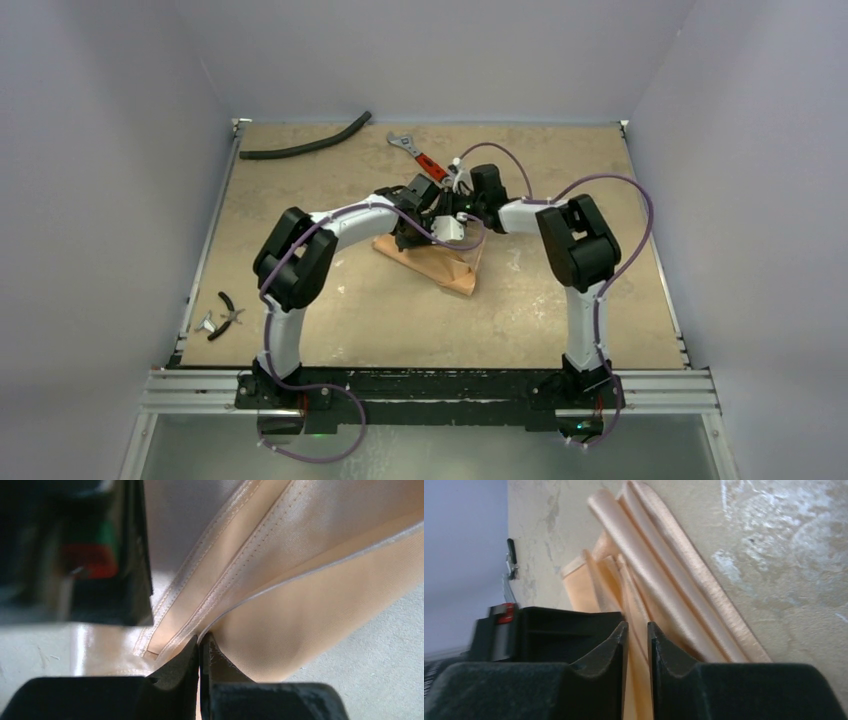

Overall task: Fold the napkin into a case and place the utensils inside
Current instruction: Fold the lower triangle-folded napkin at the center of the board.

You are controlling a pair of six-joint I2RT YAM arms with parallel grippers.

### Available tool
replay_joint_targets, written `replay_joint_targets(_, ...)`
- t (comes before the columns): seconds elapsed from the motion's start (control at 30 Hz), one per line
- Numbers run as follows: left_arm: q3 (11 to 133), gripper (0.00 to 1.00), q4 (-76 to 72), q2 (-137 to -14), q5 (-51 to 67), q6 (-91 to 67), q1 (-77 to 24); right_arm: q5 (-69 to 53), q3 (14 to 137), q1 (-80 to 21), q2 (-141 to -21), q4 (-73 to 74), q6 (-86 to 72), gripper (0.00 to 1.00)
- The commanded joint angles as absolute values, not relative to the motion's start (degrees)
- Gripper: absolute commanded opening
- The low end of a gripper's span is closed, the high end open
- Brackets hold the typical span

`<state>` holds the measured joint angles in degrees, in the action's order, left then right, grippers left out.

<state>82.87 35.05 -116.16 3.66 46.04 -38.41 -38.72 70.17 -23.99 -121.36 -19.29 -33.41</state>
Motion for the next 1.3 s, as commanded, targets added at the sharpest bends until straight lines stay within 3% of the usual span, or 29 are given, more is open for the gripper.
replay_joint_targets(0.0,81.46,0.00,32.64,-116.62,4.81,45.69,-38.67,-39.50,73.75,-23.25,-114.39,-15.55,-32.66,0.30)
replay_joint_targets(0.03,81.27,0.00,32.39,-116.71,4.92,45.58,-38.63,-38.18,73.94,-22.86,-113.09,-14.45,-32.04,0.37)
replay_joint_targets(0.1,81.21,0.00,32.13,-116.80,5.22,45.45,-38.69,-34.80,74.24,-21.81,-110.50,-11.55,-30.48,0.39)
replay_joint_targets(0.27,80.91,0.01,31.16,-116.75,5.45,44.83,-38.68,-28.82,71.62,-19.57,-107.26,-5.01,-25.71,0.30)
replay_joint_targets(0.37,80.48,0.18,29.66,-116.19,5.38,43.64,-38.70,-27.70,67.10,-18.85,-107.35,-6.12,-25.51,0.26)
replay_joint_targets(0.57,79.57,0.24,25.38,-114.32,3.95,41.26,-38.63,-26.60,61.57,-17.92,-107.40,-9.47,-25.94,0.23)
replay_joint_targets(0.73,78.54,0.41,23.15,-112.92,2.78,40.20,-38.62,-26.98,62.40,-16.80,-106.98,-9.13,-25.15,0.22)
replay_joint_targets(1.27,95.79,0.47,38.40,-109.58,9.91,33.99,-30.90,-32.58,60.70,-16.74,-99.09,-8.75,-24.96,0.20)
